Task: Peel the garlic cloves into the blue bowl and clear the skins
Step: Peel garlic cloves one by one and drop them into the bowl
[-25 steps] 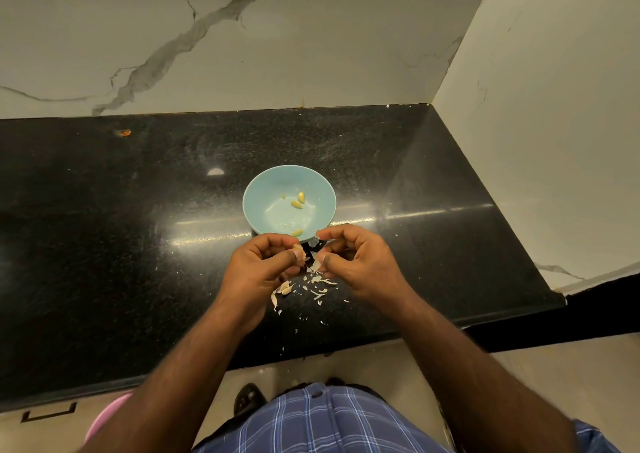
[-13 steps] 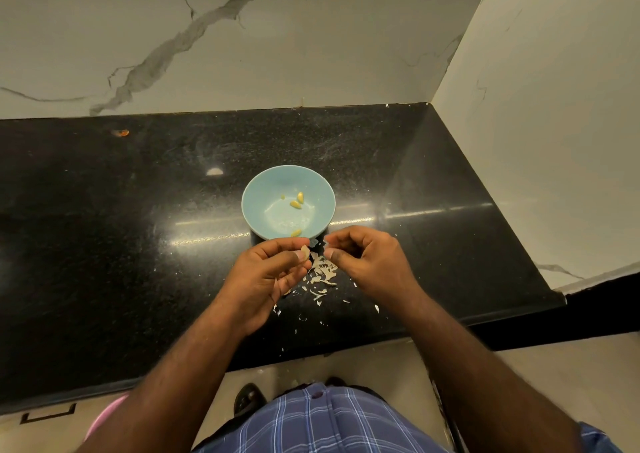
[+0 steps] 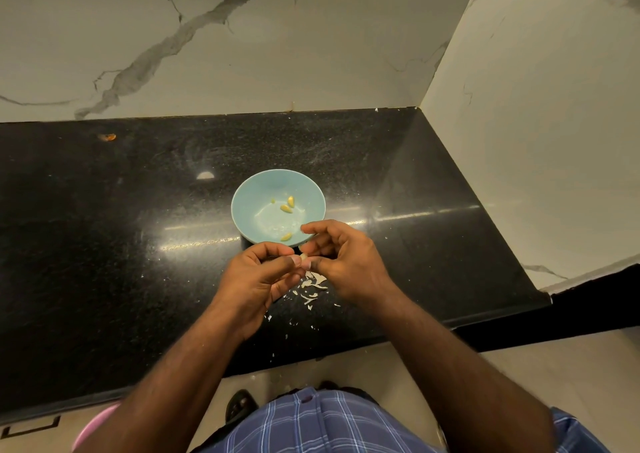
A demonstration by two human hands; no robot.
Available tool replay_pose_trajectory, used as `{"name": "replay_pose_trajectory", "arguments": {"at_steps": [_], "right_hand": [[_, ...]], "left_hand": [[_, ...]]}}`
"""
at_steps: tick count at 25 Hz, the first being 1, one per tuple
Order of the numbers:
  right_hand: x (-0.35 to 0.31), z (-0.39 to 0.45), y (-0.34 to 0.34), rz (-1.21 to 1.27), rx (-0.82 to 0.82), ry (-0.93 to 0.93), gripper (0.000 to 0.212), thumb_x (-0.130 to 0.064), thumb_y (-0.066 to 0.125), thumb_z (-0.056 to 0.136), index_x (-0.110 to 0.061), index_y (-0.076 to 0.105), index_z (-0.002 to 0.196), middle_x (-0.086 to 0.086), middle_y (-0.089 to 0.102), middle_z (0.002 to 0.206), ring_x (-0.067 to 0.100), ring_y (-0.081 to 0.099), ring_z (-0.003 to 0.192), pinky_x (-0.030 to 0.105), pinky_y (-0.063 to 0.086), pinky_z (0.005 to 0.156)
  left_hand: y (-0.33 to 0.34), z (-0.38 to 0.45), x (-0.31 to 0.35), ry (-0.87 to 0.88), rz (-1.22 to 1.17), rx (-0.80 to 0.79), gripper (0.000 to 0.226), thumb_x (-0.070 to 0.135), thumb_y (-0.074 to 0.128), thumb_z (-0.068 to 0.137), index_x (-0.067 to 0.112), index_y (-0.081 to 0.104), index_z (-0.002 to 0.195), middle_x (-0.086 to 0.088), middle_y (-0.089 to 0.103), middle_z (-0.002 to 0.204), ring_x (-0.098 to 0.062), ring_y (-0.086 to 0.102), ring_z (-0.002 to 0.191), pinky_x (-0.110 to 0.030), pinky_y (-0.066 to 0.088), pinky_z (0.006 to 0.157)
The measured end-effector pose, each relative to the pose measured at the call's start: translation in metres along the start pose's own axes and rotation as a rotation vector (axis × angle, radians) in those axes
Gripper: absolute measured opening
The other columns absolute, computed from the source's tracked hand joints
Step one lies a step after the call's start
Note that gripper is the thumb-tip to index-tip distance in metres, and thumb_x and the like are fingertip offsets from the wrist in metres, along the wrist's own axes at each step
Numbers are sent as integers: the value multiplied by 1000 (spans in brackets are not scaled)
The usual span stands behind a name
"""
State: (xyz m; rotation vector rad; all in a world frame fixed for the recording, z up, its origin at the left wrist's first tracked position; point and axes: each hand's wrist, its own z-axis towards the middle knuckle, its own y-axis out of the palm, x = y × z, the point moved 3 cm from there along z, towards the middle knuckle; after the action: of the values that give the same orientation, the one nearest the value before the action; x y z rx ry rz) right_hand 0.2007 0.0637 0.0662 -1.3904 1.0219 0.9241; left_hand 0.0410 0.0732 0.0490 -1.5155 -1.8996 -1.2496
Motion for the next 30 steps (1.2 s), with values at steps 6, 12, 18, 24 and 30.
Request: {"name": "replay_pose_trajectory", "arguments": {"at_steps": [6,12,18,24,30], "right_hand": [[0,1,-2,53,30,69,54,-1,84,77,-20,65,123,3,73,90,14,74,87,38,62,86],[2,1,-3,165,71,122,58,2,87,72,-18,64,121,4,76,85,16,76,85,41,63,85],[3,1,-4,249,80,144,57,5,85,73,-13,62,122,9,76,86,20,76,84,40,62,86],[4,5,-5,345,38,203,45,7,74,82,-12,62,121,10,75,88,18,72,83,31,58,74],[5,6,-5,378,-17,219,44,11,76,79,-9,64,116,21,75,99,29,75,91,38,61,77]], "left_hand": [[3,0,0,47,-8,21,17,-3,75,80,4,64,90,-16,76,83,-21,75,73,-20,59,60],[3,0,-4,99,0,27,27,7,81,67,5,66,89,-18,76,89,-25,74,82,-23,61,67],[1,1,-6,155,33,50,14,1,77,80,6,68,90,-17,75,93,-29,74,90,-26,62,71],[-1,0,-5,282,170,26,14,-3,75,84,2,68,95,-14,77,93,-30,75,92,-37,62,83],[-2,-1,-2,337,246,10,18,-6,76,82,3,70,96,-13,77,93,-30,75,95,-48,60,89]]}}
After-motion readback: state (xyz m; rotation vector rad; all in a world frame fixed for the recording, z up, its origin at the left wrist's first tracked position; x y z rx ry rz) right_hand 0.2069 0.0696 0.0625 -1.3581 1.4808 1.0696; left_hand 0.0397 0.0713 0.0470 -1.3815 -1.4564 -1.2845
